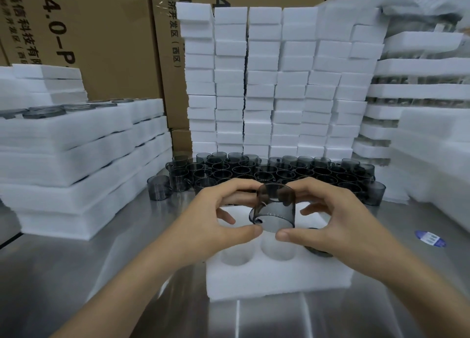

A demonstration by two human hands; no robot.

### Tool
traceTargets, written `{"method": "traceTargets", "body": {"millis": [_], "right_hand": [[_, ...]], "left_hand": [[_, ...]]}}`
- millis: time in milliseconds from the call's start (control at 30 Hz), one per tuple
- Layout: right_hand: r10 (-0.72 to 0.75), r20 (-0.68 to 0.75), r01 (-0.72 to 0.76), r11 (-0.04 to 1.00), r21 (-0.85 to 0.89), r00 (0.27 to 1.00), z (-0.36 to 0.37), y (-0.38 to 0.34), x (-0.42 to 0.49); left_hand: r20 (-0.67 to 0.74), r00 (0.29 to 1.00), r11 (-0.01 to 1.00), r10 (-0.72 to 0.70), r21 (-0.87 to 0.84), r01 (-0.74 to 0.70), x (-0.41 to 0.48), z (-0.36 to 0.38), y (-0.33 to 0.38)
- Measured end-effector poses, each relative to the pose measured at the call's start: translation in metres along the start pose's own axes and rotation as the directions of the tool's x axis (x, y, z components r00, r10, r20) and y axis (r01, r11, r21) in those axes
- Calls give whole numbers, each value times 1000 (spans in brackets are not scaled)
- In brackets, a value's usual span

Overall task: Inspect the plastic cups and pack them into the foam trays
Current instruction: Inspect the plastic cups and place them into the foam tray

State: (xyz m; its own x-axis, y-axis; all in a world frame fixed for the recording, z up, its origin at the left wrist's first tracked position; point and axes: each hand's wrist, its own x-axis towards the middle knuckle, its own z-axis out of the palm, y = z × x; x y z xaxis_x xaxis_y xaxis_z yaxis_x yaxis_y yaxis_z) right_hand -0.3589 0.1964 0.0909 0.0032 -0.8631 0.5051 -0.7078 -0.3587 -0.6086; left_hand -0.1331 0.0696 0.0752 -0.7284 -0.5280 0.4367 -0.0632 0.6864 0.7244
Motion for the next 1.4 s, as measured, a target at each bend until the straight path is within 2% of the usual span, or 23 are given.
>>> {"method": "traceTargets", "body": {"millis": [133,267,400,533,667,833,1000,1200,1333,1400], "right_hand": [[-8,-75,8,1000,-1,997,5,0,-1],[-27,-159,24,1000,-18,987,12,0,-2],[33,-206,-23,998,52,978,20,2,-1],[105,-204,-65,979,193,973,17,3,1],[105,-170,-76,982,172,980,13,3,0],[111,-146,-88,984,155,983,13,6,0],[110,-155,-89,986,140,982,18,6,2],[87,-111,-80,995,60,990,26,11,3],[143,-222,-99,975,197,965,15,18,6],[184,-270,-135,972,191,945,4,25,7]], "left_hand": [[-50,997,984,51,174,-42,-4,5,3],[-57,972,916,229,351,-195,-5,13,5],[-41,954,892,297,369,-262,-4,15,1],[-117,979,944,166,306,-123,-5,18,2],[-206,979,993,8,115,16,-4,17,0],[-262,956,990,-135,-78,118,2,13,-2],[-294,941,985,-170,-62,159,3,15,-5],[-281,949,982,-142,82,171,0,20,-11],[-289,950,987,-121,68,147,1,20,-12],[-321,939,989,-128,31,145,2,16,-15]]}}
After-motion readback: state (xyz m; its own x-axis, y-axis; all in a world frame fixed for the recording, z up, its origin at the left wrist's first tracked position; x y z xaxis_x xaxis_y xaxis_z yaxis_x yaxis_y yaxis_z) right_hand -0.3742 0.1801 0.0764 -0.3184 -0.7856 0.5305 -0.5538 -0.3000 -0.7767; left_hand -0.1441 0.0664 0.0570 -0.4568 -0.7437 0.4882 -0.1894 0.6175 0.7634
